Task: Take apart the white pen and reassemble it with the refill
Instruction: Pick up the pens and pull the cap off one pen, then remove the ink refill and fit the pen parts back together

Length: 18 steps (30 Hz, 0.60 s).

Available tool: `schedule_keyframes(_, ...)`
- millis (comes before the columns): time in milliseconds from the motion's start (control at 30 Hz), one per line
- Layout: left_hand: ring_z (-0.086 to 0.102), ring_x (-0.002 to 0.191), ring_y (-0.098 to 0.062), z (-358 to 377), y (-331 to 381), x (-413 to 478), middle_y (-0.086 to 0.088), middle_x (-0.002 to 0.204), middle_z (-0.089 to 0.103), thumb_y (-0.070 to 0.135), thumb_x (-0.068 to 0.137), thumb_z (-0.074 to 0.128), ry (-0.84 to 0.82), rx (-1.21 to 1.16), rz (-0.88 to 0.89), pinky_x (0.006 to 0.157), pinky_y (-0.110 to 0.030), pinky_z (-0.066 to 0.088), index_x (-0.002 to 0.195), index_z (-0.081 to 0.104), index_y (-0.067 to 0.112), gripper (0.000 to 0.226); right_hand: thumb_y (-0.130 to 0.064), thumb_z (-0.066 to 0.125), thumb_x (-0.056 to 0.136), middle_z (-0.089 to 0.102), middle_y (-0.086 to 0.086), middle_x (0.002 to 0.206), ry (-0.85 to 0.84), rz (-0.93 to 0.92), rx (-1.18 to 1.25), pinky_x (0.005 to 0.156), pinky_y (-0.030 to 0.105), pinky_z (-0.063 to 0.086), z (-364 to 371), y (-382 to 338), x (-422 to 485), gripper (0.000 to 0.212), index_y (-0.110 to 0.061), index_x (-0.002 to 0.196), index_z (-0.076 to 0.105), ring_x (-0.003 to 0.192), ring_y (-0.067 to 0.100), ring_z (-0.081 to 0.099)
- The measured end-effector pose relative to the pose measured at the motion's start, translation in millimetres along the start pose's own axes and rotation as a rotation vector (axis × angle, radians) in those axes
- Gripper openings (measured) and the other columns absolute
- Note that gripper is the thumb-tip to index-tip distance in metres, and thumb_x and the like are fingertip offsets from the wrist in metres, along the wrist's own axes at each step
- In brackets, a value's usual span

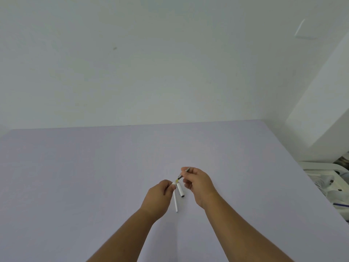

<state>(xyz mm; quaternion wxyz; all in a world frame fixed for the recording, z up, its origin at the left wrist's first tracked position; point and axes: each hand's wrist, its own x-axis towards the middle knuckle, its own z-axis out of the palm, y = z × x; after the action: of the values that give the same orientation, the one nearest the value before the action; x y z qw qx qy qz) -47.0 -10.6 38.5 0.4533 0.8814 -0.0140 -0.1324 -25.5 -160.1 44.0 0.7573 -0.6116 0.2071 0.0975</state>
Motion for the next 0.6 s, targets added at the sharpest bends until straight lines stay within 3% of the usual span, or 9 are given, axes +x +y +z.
schedule_keyframes(67, 0.056, 0.073, -0.014, 0.5, -0.9, 0.8, 0.004, 0.074, 0.057, 0.038, 0.097, 0.041, -0.023, -0.029, -0.002, 0.06, -0.022, 0.044, 0.093, 0.053, 0.042, 0.013, -0.005, 0.059, 0.09, 0.064, 0.009, 0.088, 0.012, -0.012, 0.002, 0.071, 0.027, 0.05, -0.9, -3.1, 3.2, 0.015, -0.015, 0.093, 0.069, 0.075, 0.017, 0.055)
schedule_keyframes(133, 0.056, 0.074, -0.015, 1.3, -1.6, 1.8, 0.003, 0.073, 0.055, 0.036, 0.097, 0.041, -0.039, -0.06, 0.0, 0.058, -0.02, 0.043, 0.088, 0.049, 0.053, 0.02, -0.006, 0.06, 0.088, 0.065, 0.011, 0.092, -0.009, -0.022, -0.05, 0.073, 0.028, 0.051, -0.8, -3.7, 5.9, 0.015, -0.017, 0.095, 0.067, 0.077, 0.018, 0.057)
schedule_keyframes(367, 0.051, 0.07, -0.015, 3.5, -17.8, 9.1, 0.004, 0.07, 0.051, 0.036, 0.096, 0.04, -0.023, -0.137, -0.075, 0.053, -0.021, 0.039, 0.087, 0.055, 0.049, 0.022, -0.008, 0.064, 0.083, 0.066, 0.004, 0.078, 0.263, -0.101, 0.015, 0.065, 0.026, 0.053, -9.9, -4.1, 31.2, 0.012, -0.018, 0.088, 0.06, 0.064, 0.014, 0.058)
schedule_keyframes(433, 0.049, 0.069, -0.014, 4.6, -23.1, 8.3, 0.003, 0.072, 0.051, 0.035, 0.096, 0.039, -0.016, -0.166, -0.105, 0.052, -0.021, 0.039, 0.088, 0.055, 0.048, 0.022, -0.007, 0.059, 0.084, 0.066, 0.002, 0.075, 0.247, -0.077, -0.196, 0.068, 0.031, 0.052, -17.7, 6.5, 36.3, 0.014, -0.016, 0.094, 0.062, 0.064, 0.017, 0.058)
schedule_keyframes(500, 0.051, 0.071, -0.014, 7.7, -30.4, 10.6, 0.003, 0.074, 0.052, 0.035, 0.096, 0.038, -0.016, -0.181, -0.134, 0.054, -0.022, 0.04, 0.089, 0.055, 0.046, 0.022, -0.007, 0.054, 0.085, 0.067, 0.004, 0.085, 0.168, -0.029, -0.548, 0.074, 0.034, 0.052, -22.5, 26.7, 42.8, 0.022, -0.017, 0.102, 0.065, 0.075, 0.02, 0.06)
schedule_keyframes(600, 0.053, 0.073, -0.014, 11.3, -41.3, 13.1, 0.003, 0.074, 0.053, 0.035, 0.096, 0.038, -0.015, -0.185, -0.156, 0.057, -0.022, 0.042, 0.089, 0.055, 0.046, 0.022, -0.009, 0.051, 0.086, 0.066, 0.007, 0.1, 0.135, -0.007, -0.889, 0.074, 0.028, 0.047, -25.0, 56.0, 47.9, 0.023, -0.015, 0.104, 0.065, 0.09, 0.025, 0.062)
